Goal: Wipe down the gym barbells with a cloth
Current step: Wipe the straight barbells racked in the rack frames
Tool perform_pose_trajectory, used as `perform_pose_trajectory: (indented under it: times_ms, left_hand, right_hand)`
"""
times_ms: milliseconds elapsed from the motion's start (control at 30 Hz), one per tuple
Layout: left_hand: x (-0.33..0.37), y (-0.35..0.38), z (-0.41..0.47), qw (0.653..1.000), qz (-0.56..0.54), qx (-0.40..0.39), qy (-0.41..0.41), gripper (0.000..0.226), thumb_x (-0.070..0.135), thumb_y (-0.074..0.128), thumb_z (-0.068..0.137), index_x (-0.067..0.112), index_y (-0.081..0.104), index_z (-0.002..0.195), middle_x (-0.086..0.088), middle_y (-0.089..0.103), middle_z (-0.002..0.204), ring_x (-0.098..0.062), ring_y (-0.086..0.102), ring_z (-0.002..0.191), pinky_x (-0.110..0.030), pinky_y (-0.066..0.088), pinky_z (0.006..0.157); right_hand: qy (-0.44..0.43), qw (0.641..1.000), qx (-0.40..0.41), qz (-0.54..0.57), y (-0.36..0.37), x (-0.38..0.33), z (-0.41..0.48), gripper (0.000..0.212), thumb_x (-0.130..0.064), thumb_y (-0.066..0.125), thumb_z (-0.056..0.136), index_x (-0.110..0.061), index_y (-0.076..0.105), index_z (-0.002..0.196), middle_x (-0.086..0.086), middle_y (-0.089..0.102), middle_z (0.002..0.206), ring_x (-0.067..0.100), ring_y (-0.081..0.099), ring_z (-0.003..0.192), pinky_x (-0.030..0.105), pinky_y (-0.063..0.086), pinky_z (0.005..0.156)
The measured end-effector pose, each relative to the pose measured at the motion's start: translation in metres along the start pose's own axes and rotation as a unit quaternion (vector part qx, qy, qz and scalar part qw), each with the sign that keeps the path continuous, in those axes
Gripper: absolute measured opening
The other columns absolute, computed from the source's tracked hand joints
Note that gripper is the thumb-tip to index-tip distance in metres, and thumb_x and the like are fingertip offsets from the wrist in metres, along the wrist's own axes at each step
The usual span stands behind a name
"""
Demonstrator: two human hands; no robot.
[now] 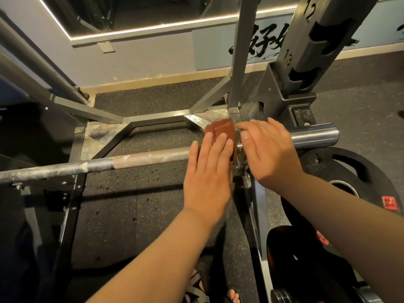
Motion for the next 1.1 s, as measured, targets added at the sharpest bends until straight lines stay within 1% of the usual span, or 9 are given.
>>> perform_pose_trajectory:
  times_ms: [133,200,333,433,533,700,800,967,1100]
  left_hand:
    - [-0.015,-0.005,0.019,0.996,-0.016,0.031,-0.084,0.024,0.021,0.044,0.104,0.008,0.062,0.114,-0.012,0.061,0.126,-0.035,0.051,0.131,-0.054,0.015,0.125]
    - [-0.005,-0.001,0.035,0.989,-0.008,0.04,-0.142,0.027,0.023,0.039,0.104,0.008,0.062,0.105,-0.012,0.061,0.124,-0.033,0.051,0.128,-0.052,0.017,0.125]
    - [0.026,0.018,0.039,0.989,-0.063,0.045,-0.124,0.031,0.02,0.051,0.102,0.003,0.06,0.127,-0.014,0.059,0.132,-0.034,0.048,0.132,-0.047,0.012,0.127]
    - [0.009,0.013,0.016,0.998,-0.048,0.036,-0.031,0.045,0.016,0.047,0.102,0.001,0.047,0.144,-0.015,0.048,0.148,-0.035,0.033,0.146,-0.045,0.004,0.128]
    - [-0.022,0.005,-0.008,0.999,-0.015,0.027,0.036,0.045,0.018,0.052,0.099,0.004,0.044,0.141,-0.012,0.044,0.15,-0.035,0.027,0.149,-0.046,0.002,0.128]
    - [-0.007,0.001,0.029,0.994,-0.025,0.047,-0.093,0.025,0.021,0.046,0.104,0.006,0.063,0.115,-0.013,0.06,0.127,-0.033,0.05,0.131,-0.052,0.017,0.125]
    - [0.017,0.01,0.044,0.995,-0.039,0.048,-0.075,0.024,0.018,0.053,0.097,0.006,0.064,0.115,-0.011,0.064,0.118,-0.03,0.055,0.119,-0.048,0.019,0.124]
    - [-0.019,0.002,0.009,0.999,-0.03,0.035,0.005,0.036,0.013,0.054,0.101,0.004,0.054,0.136,-0.015,0.055,0.142,-0.036,0.041,0.142,-0.053,0.017,0.125]
    - [-0.05,-0.01,0.002,0.995,-0.006,0.056,-0.08,0.03,0.022,0.046,0.105,0.008,0.062,0.126,-0.012,0.058,0.135,-0.033,0.046,0.136,-0.052,0.009,0.127]
  right_hand:
    - [0.014,1.0,0.003,-0.001,0.001,-0.001,0.0,0.038,-0.02,0.035,0.11,-0.005,0.068,0.123,0.006,0.072,0.117,0.024,0.065,0.116,0.053,0.038,0.112]
    - [0.021,1.0,0.002,0.002,0.001,-0.002,0.001,0.038,-0.02,0.036,0.109,-0.005,0.068,0.122,0.006,0.072,0.115,0.024,0.065,0.115,0.052,0.037,0.113]
    - [0.029,1.0,0.0,0.002,0.001,-0.004,0.002,0.04,-0.022,0.033,0.109,-0.008,0.068,0.121,0.004,0.071,0.116,0.022,0.064,0.115,0.049,0.034,0.116]
    - [0.023,1.0,-0.005,0.005,0.0,-0.003,0.001,0.038,-0.02,0.034,0.109,-0.008,0.067,0.123,0.002,0.071,0.118,0.02,0.063,0.117,0.05,0.033,0.116]
    - [0.026,1.0,0.002,0.01,0.0,-0.003,0.001,0.038,-0.02,0.036,0.109,-0.006,0.068,0.123,0.004,0.072,0.118,0.021,0.064,0.118,0.051,0.034,0.116]
    - [0.029,1.0,0.006,0.004,0.0,-0.005,0.001,0.038,-0.02,0.035,0.109,-0.006,0.068,0.121,0.005,0.072,0.114,0.023,0.065,0.114,0.047,0.033,0.117]
    - [0.019,1.0,-0.009,-0.016,0.002,-0.004,0.001,0.036,-0.02,0.036,0.108,-0.007,0.068,0.121,0.005,0.071,0.115,0.023,0.064,0.113,0.047,0.033,0.117]
    - [0.004,1.0,0.003,-0.016,0.001,-0.003,0.0,0.036,-0.019,0.037,0.109,-0.006,0.068,0.122,0.005,0.072,0.115,0.022,0.065,0.113,0.048,0.034,0.117]
    - [0.021,1.0,0.006,0.013,0.001,-0.005,0.001,0.036,-0.019,0.038,0.109,-0.005,0.069,0.121,0.004,0.073,0.113,0.02,0.066,0.112,0.05,0.033,0.116]
Point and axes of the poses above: each hand's wrist, its own z-axis towards the middle knuckle, its own y-axis out of the palm, x = y × z, the point moved 1 cm from there along z, towards the middle knuckle
